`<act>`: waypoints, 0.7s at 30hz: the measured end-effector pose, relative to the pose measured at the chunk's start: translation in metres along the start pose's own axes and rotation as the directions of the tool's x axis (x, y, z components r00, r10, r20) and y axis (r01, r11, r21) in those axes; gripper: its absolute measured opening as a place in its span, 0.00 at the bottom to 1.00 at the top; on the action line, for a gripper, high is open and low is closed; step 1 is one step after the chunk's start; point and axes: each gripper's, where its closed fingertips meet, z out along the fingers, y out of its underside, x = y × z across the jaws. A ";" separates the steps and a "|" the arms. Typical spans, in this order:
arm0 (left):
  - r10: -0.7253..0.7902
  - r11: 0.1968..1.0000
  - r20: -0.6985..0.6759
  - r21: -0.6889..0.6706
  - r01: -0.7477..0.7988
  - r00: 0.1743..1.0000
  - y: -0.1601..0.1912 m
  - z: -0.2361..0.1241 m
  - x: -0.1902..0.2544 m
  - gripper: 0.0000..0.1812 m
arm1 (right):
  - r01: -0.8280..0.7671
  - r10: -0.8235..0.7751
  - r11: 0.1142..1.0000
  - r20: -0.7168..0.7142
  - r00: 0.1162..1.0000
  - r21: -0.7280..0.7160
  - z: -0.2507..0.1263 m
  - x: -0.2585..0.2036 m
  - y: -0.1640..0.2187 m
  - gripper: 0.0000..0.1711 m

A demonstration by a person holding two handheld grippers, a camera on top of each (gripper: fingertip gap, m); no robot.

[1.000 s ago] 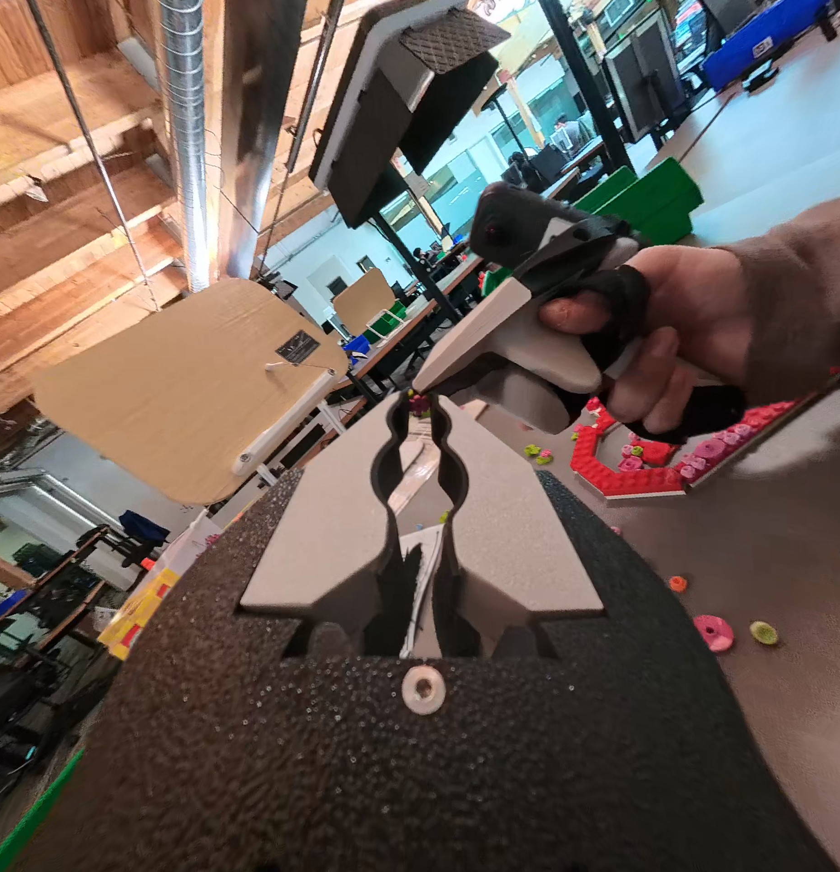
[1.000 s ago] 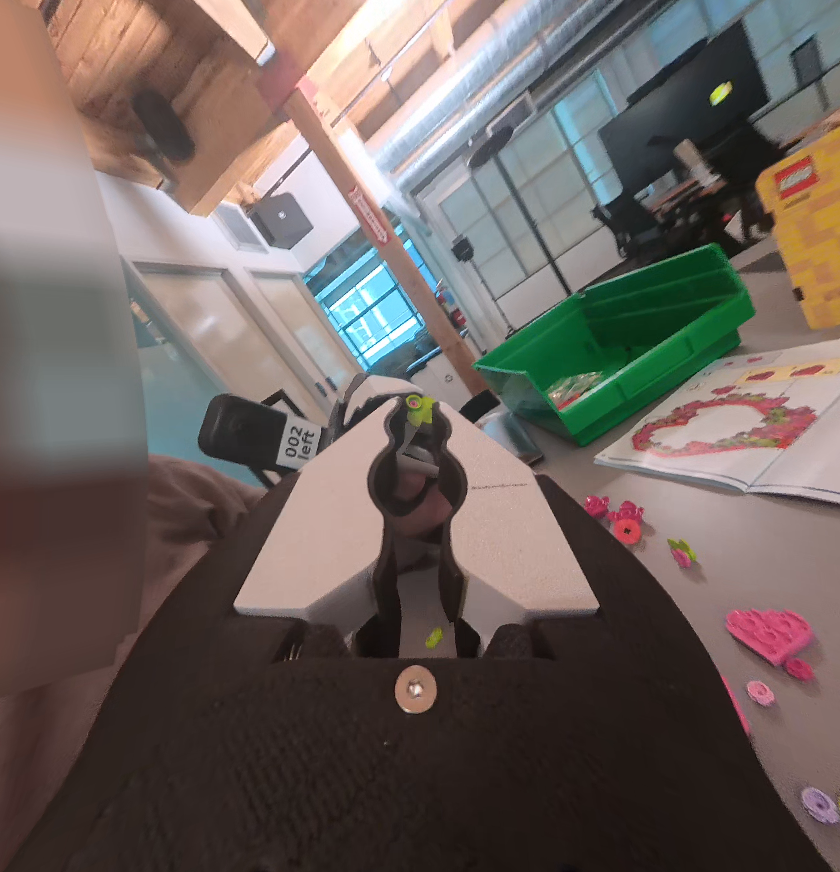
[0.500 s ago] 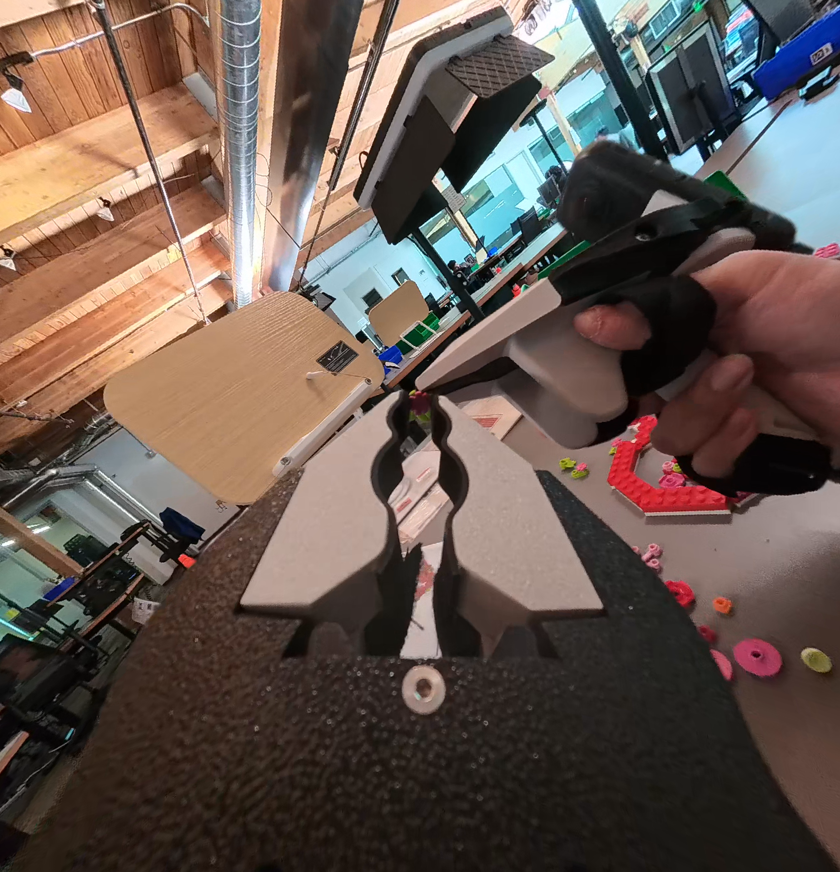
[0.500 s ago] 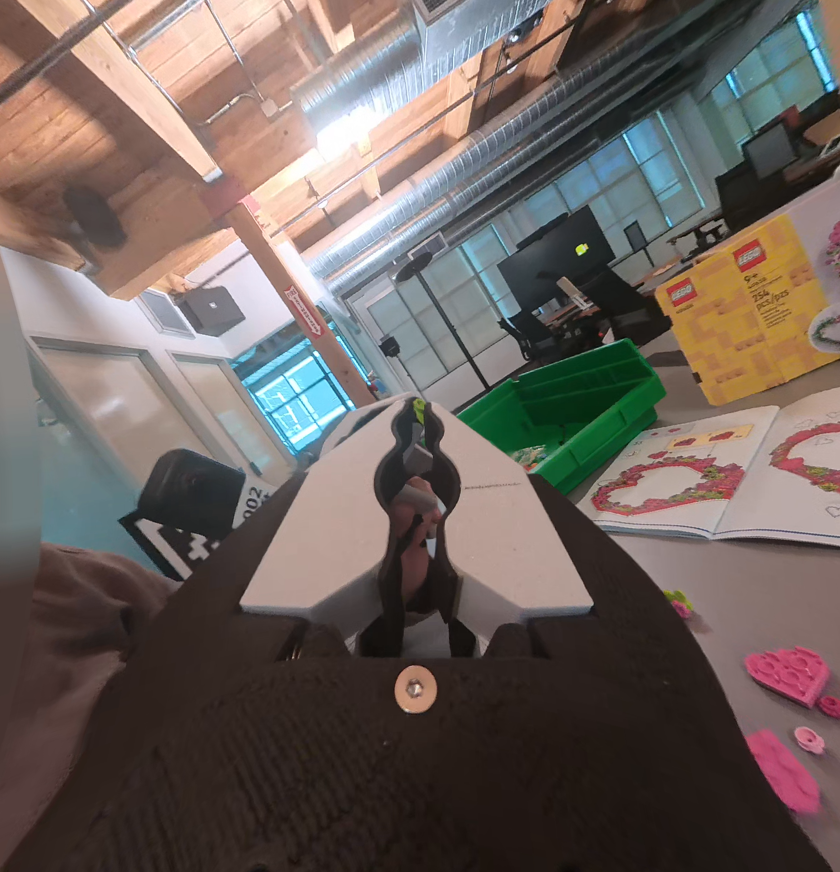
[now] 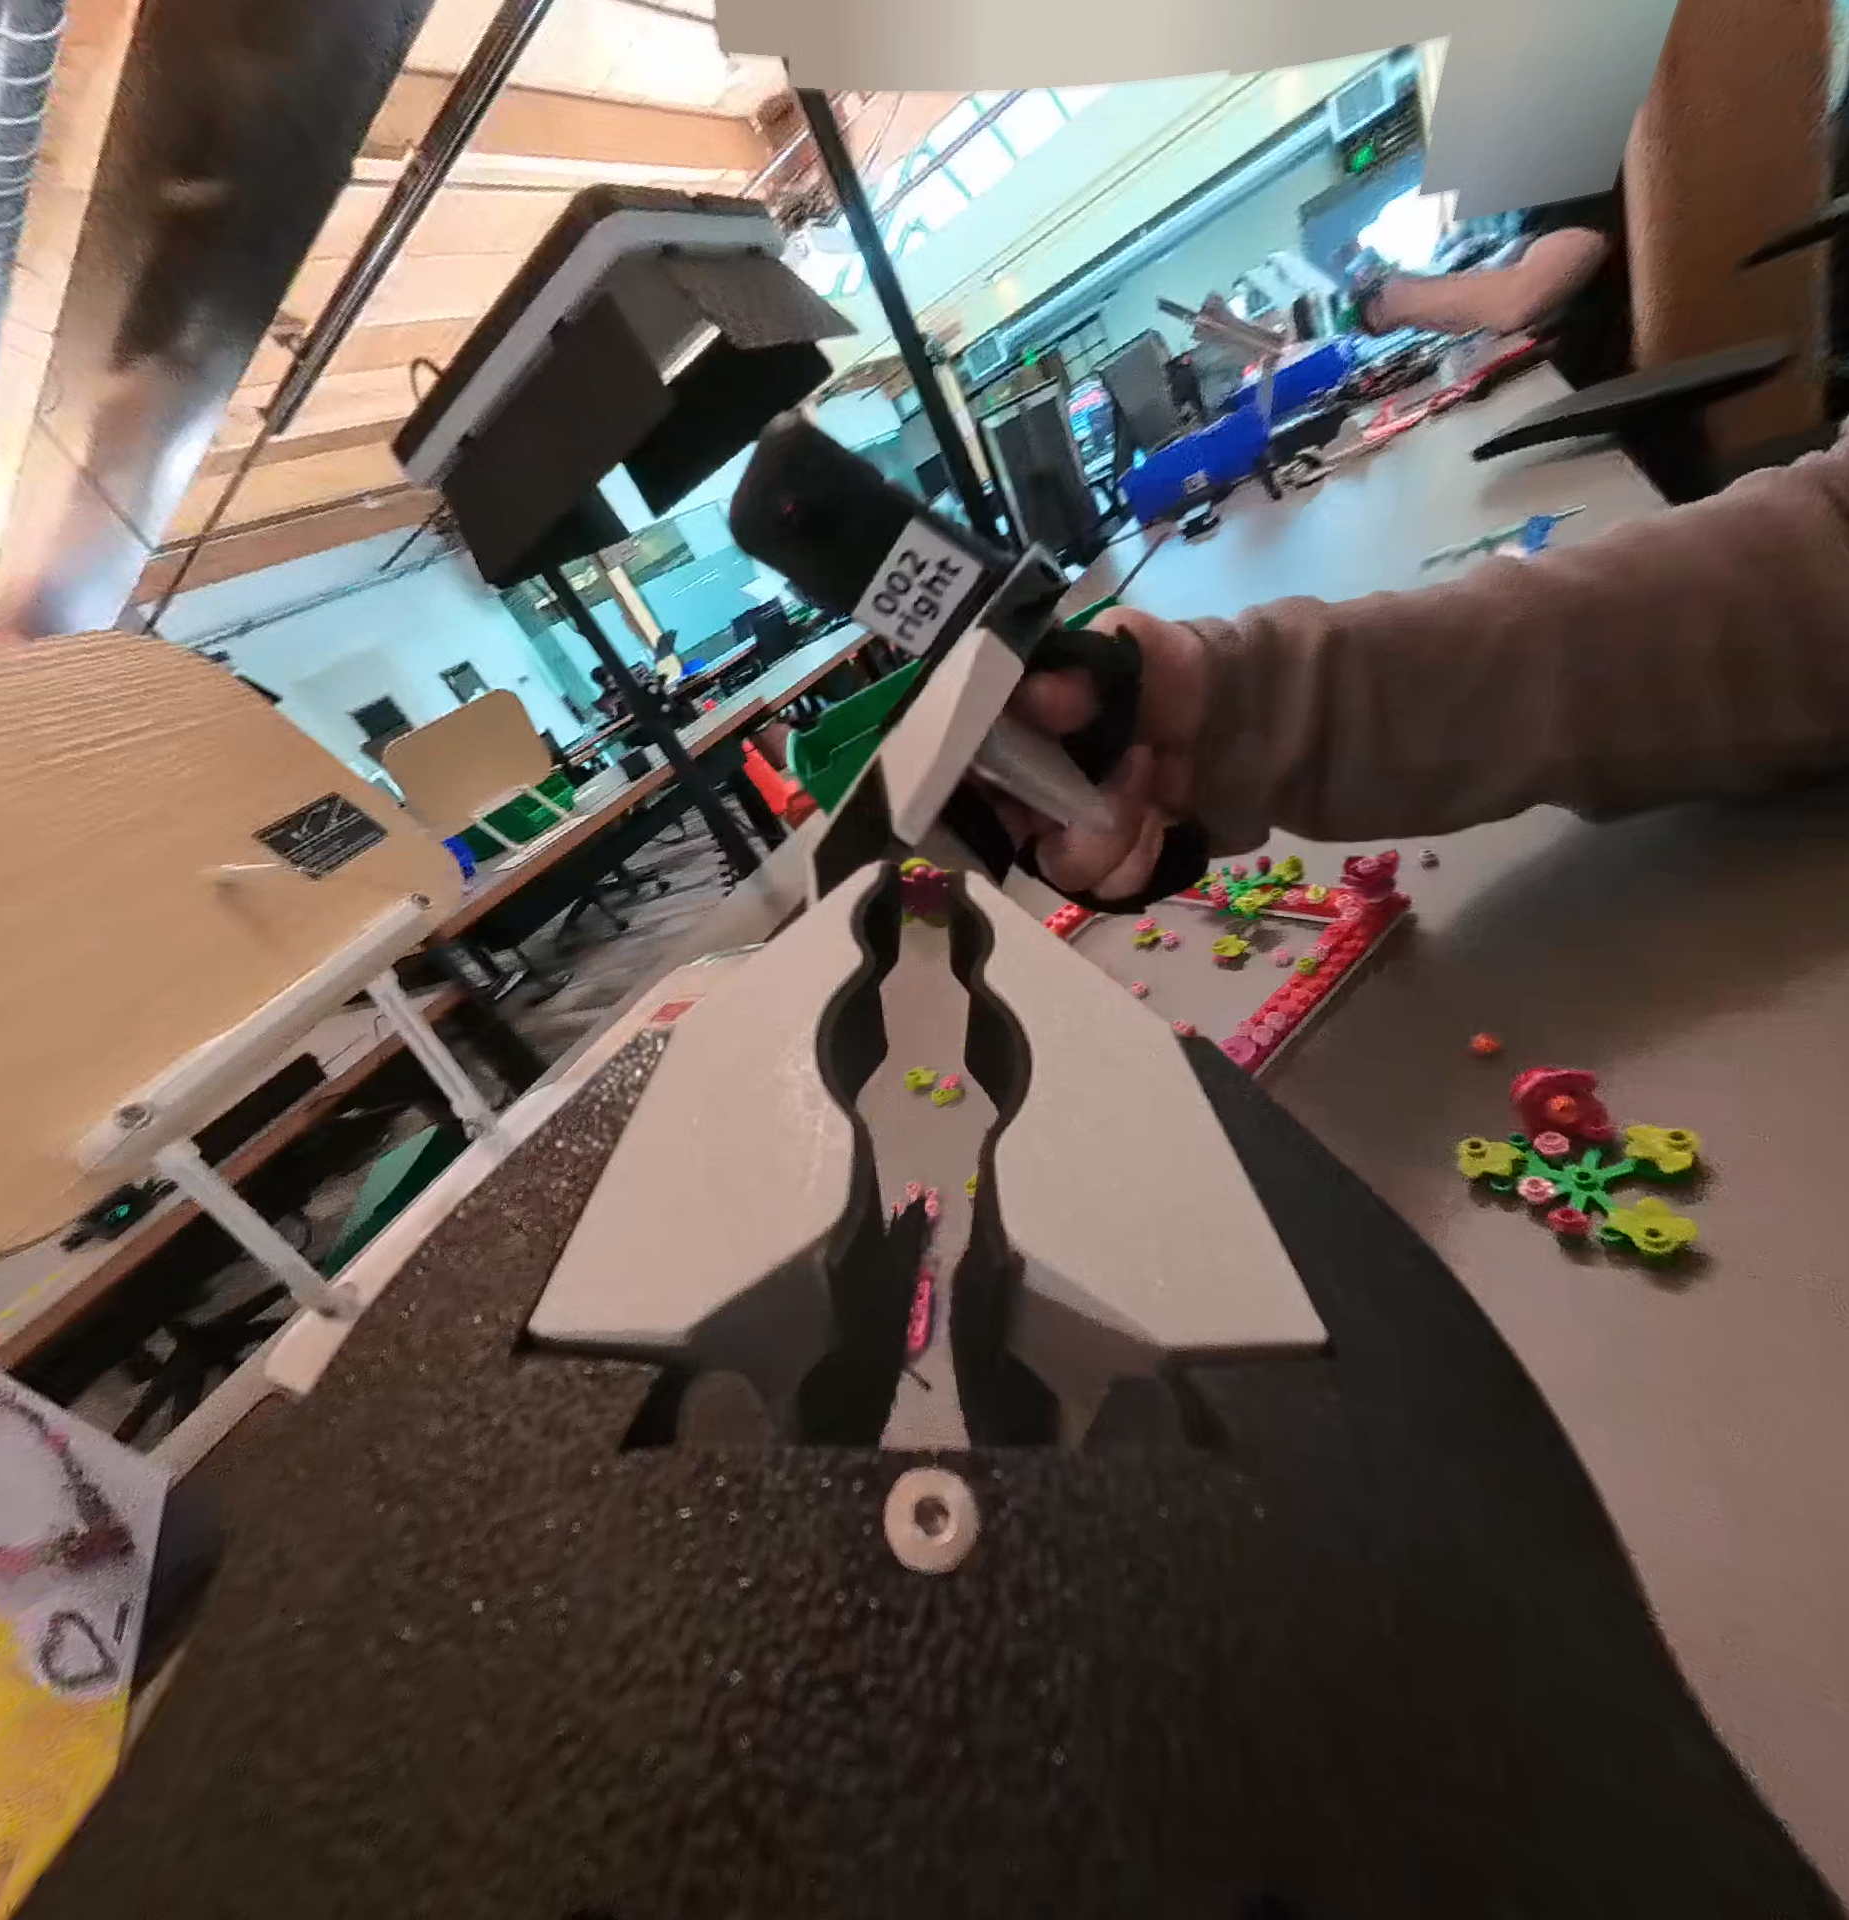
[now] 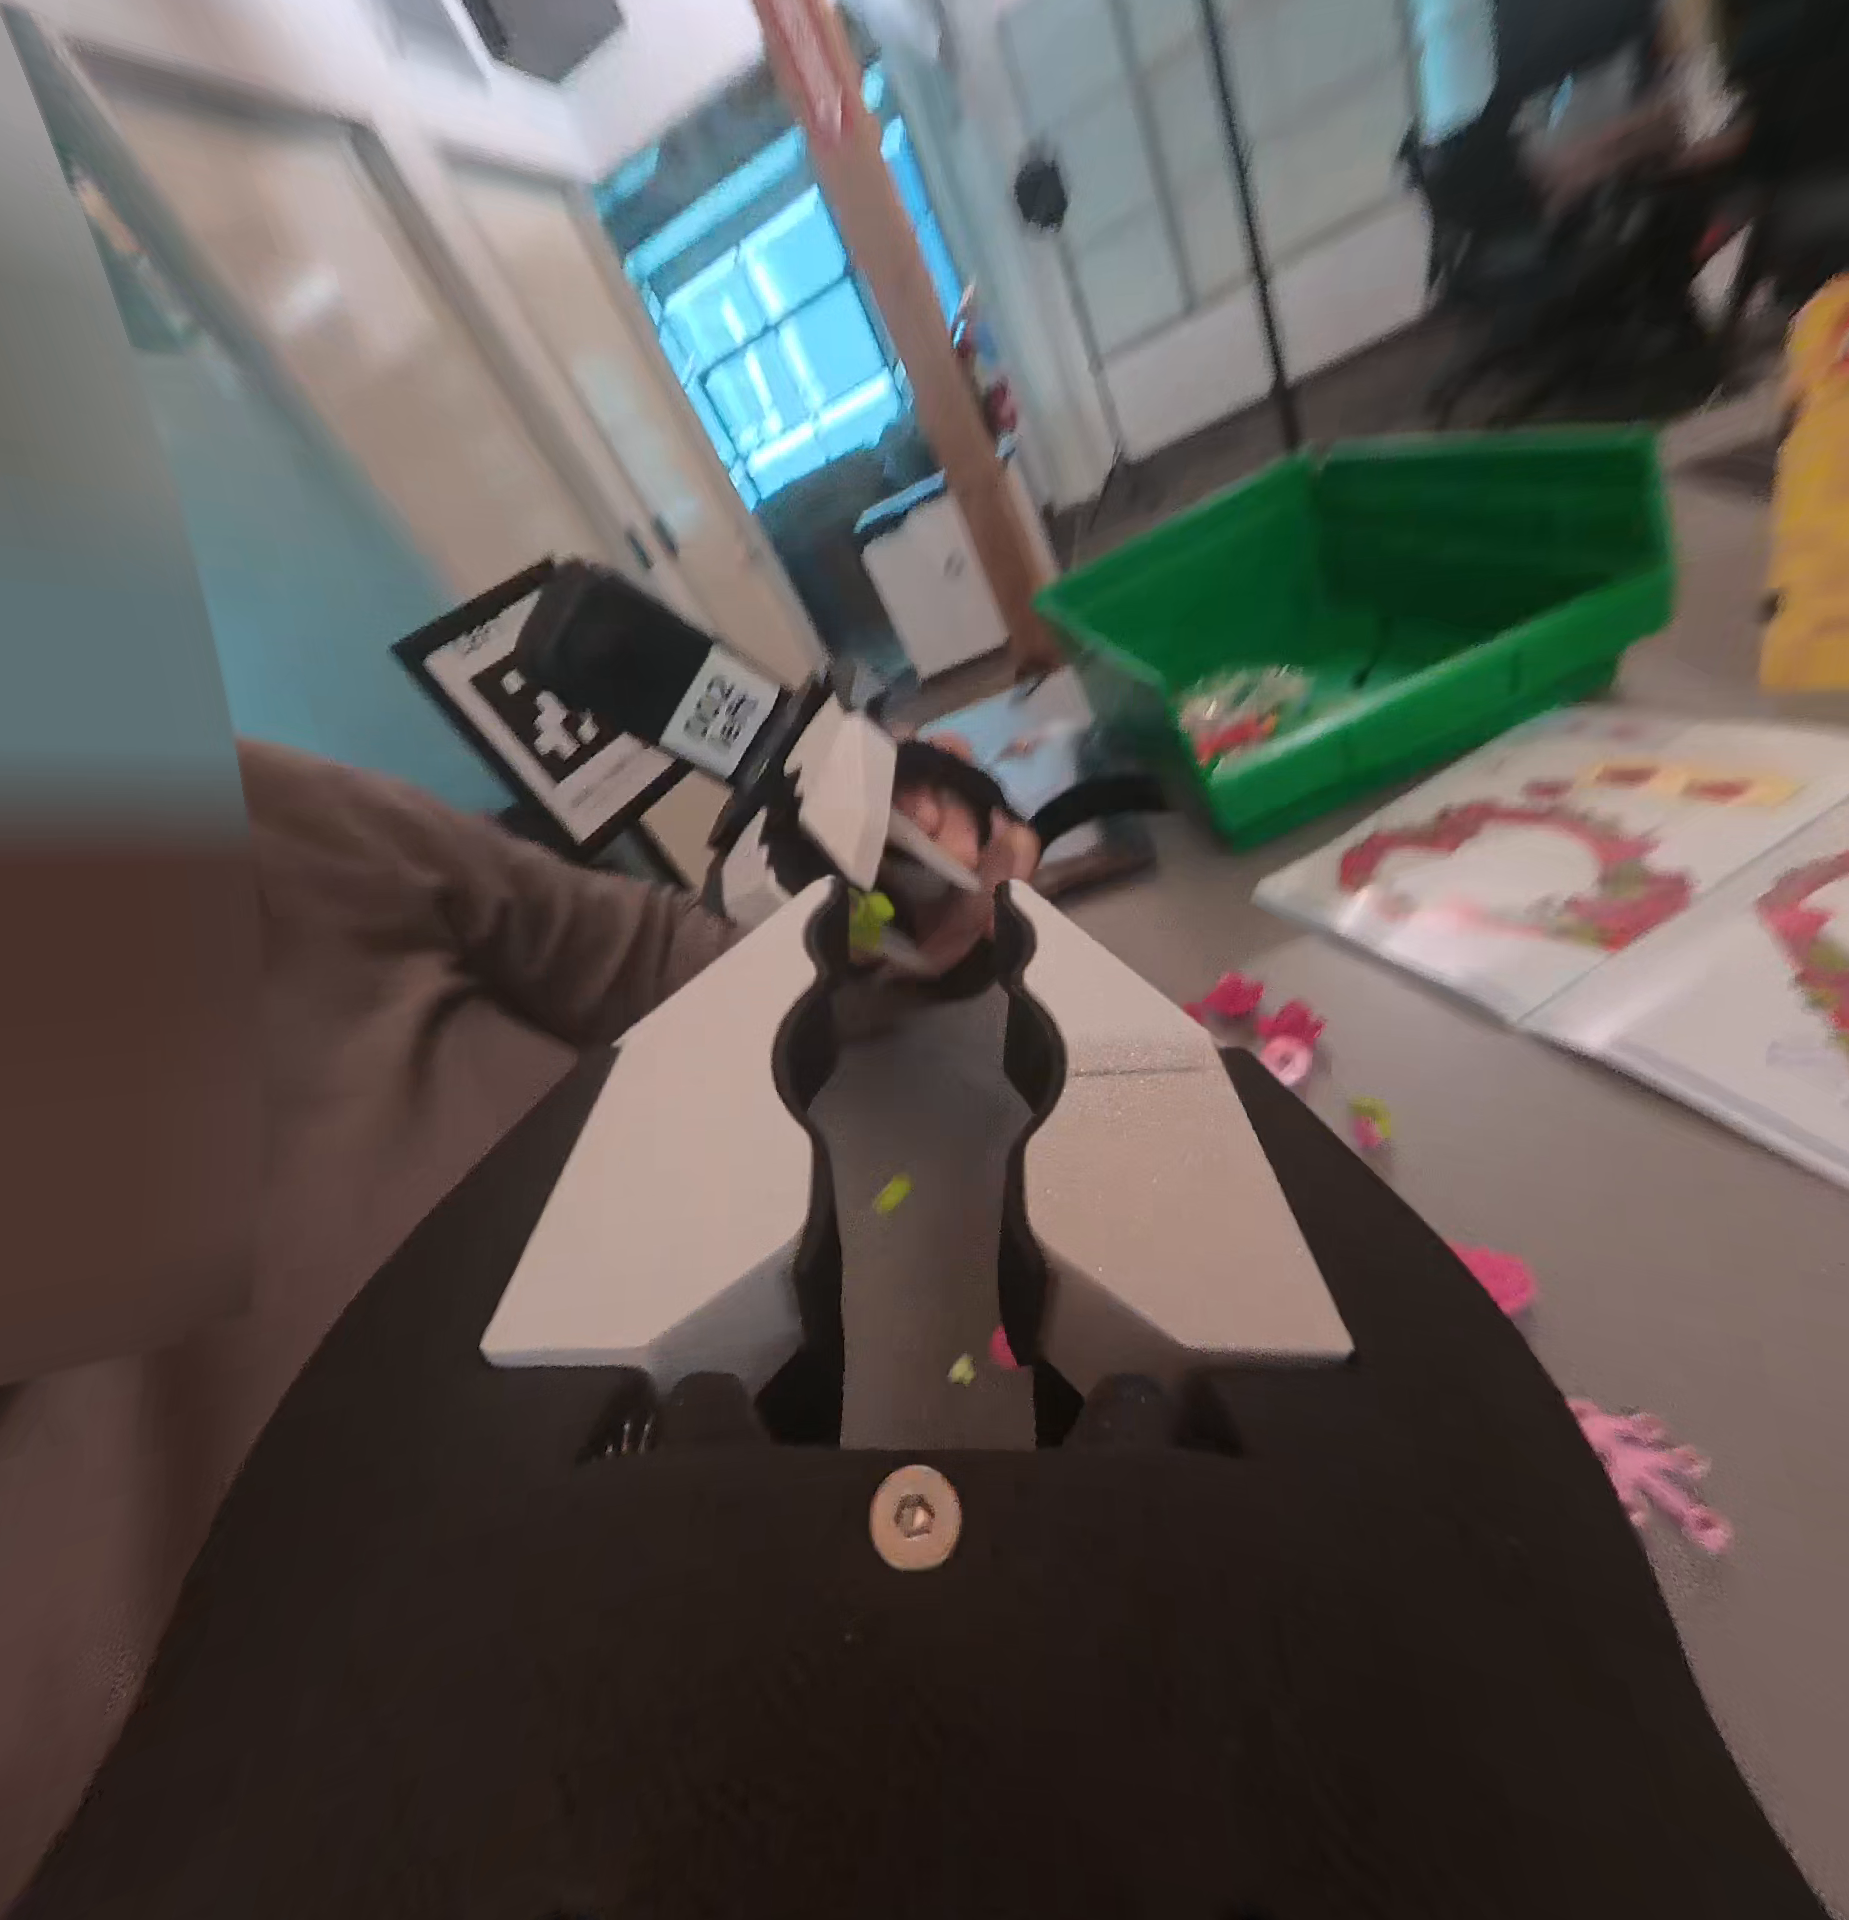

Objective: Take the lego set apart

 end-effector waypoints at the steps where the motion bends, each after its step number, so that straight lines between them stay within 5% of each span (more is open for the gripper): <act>1: 0.015 1.000 -0.013 -0.001 -0.015 1.000 -0.001 0.000 0.002 0.03 | -0.036 0.037 0.999 0.035 0.999 -0.025 0.001 -0.004 0.005 0.16; 10: 0.099 0.994 -0.076 -0.039 -0.102 0.992 0.004 0.003 0.018 0.03 | -0.206 0.228 0.970 0.190 0.955 -0.129 0.009 -0.022 0.024 0.08; 21: 0.381 0.898 -0.129 -0.186 -0.400 0.916 0.022 0.009 0.036 0.03 | -0.032 0.050 0.963 0.061 0.997 -0.268 -0.003 -0.017 0.050 0.07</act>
